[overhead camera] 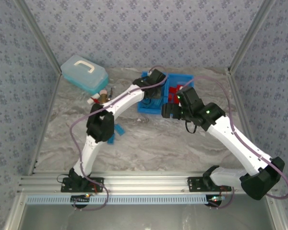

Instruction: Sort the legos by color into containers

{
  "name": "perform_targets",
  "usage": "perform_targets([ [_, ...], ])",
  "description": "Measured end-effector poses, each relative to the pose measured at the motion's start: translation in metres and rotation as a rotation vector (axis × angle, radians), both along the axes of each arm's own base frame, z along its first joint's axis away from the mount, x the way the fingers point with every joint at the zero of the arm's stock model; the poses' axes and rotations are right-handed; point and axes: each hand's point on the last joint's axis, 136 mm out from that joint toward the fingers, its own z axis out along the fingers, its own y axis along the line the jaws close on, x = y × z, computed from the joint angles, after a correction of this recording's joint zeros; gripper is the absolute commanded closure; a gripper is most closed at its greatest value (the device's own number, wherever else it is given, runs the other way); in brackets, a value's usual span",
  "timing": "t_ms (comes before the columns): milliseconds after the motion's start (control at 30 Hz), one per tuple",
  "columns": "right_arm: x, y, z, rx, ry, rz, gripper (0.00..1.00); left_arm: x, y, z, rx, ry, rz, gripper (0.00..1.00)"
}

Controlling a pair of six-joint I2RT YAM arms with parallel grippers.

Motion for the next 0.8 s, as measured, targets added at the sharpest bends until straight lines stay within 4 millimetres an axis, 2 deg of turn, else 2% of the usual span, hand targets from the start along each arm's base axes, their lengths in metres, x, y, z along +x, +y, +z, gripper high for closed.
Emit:
perform_targets([
  [133,-0.003,-0.003,0.003,-0.001,-0.006,-0.004,0.00,0.007,-0.010,-0.014,0.002,0.023,-0.006,0.53],
  [267,-0.005,-0.006,0.003,-0.009,-0.004,-0.008,0.00,0.006,-0.008,-0.021,0.014,0.049,-0.002,0.40],
  [433,-0.007,-0.008,0.005,-0.008,-0.008,-0.010,0.00,0.003,-0.006,-0.022,0.028,0.060,-0.002,0.41],
  [533,-0.007,-0.009,0.006,-0.010,-0.012,-0.013,0.00,-0.002,-0.005,-0.014,0.042,0.052,-0.018,0.40],
  [633,-0.007,-0.009,0.006,-0.011,-0.012,-0.013,0.00,-0.021,0.002,0.012,0.063,0.023,-0.048,0.39],
  [733,-0.007,-0.009,0.006,-0.010,-0.011,-0.013,0.00,-0.055,0.021,0.056,0.065,-0.035,-0.071,0.38],
  [800,-0.006,-0.009,0.006,-0.009,-0.012,-0.013,0.00,-0.081,0.044,0.092,0.045,-0.094,-0.069,0.38],
])
